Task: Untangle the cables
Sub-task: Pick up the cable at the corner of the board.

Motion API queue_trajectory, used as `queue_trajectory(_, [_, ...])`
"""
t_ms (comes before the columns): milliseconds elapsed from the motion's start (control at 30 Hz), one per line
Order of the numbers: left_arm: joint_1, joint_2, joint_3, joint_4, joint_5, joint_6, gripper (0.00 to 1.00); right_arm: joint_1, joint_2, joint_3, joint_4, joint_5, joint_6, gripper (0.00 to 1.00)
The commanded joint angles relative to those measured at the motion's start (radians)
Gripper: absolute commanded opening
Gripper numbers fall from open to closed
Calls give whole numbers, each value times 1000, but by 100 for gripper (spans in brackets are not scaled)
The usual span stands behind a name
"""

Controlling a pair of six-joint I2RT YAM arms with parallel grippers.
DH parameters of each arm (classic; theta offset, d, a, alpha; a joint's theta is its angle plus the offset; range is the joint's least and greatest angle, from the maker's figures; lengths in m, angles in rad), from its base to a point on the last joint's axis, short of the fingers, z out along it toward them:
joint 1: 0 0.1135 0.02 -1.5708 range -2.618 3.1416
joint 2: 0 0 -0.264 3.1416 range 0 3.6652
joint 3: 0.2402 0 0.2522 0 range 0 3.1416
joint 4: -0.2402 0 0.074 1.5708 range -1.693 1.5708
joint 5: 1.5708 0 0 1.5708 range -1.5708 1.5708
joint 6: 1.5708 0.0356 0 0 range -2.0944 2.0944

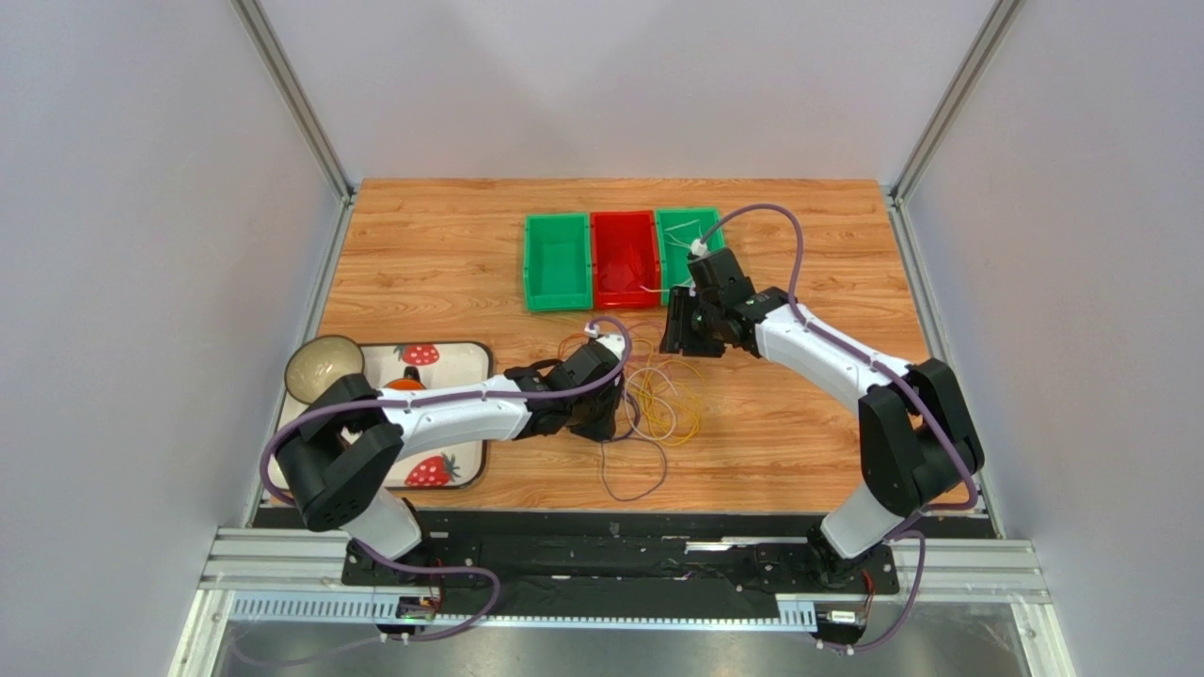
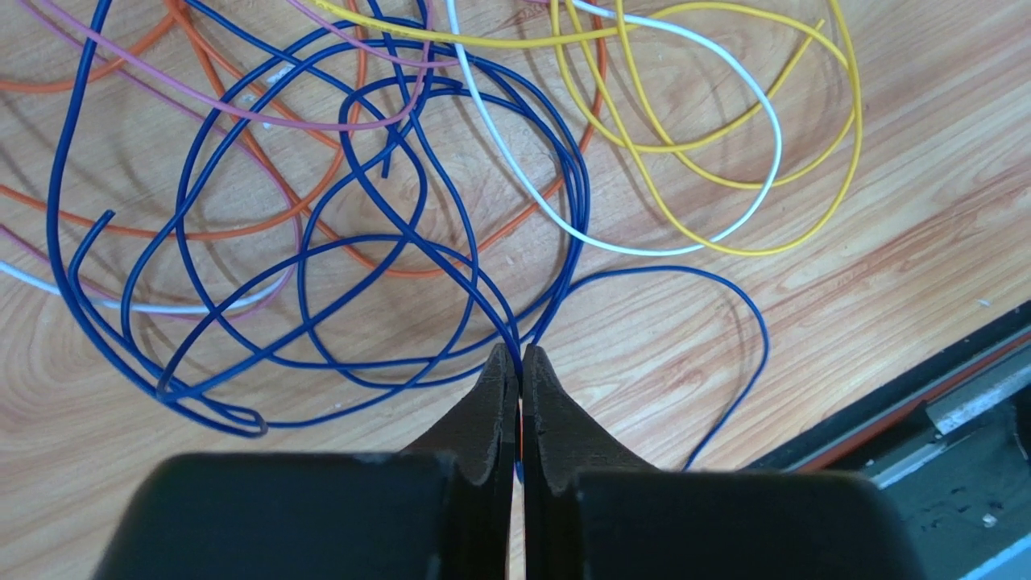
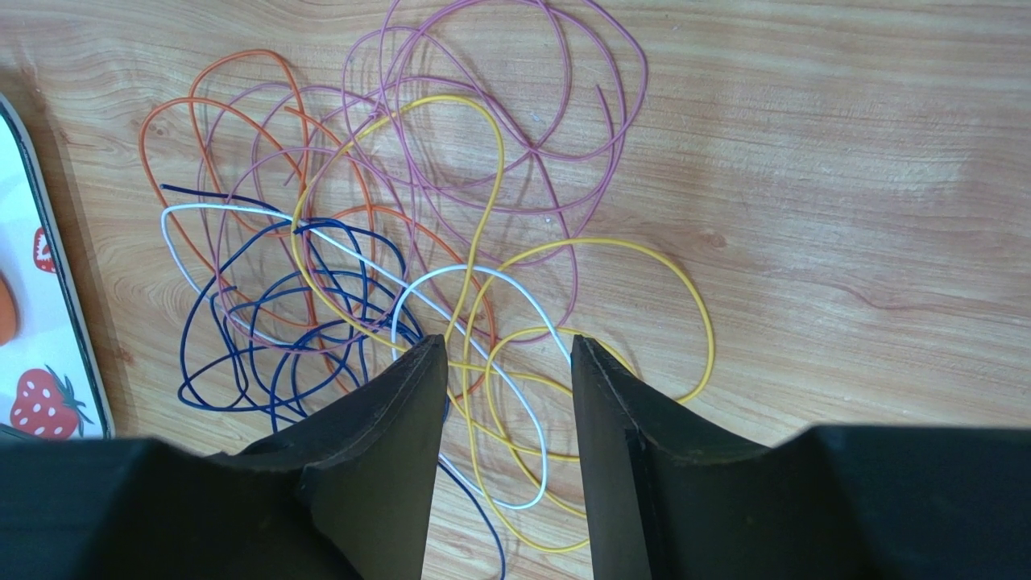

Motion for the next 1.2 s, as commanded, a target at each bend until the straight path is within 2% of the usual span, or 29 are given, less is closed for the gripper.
queue_trajectory(0, [-10,-69,71,-72,-16,8,0,-1,-15,26,13,16,-9,46])
queue_trajectory(433, [-11,-446,342,-366,-30,110,0,-1,-24,37,1,39,-19,46])
queue_trajectory(633, [-11,-572,522,-403,39,213,0,-3,-26,43,-2,36,-18,46])
queue_trajectory(733, [-11,-622,582,-362,107,279,0,-1,-21,48,-4,35,-16,46])
queue_trajectory(833, [-11,-682,547,-270,156,316,0,-1,-21,52,-9,35,-15,46])
queue_trajectory(967, [-11,-737,413,-201,64,302,0,-3,-29,49,-12,41,-19,46])
queue_trajectory(1167, [-11,-672,215,-137,13,229,0,-1,-21,48,-7,36,-16,46])
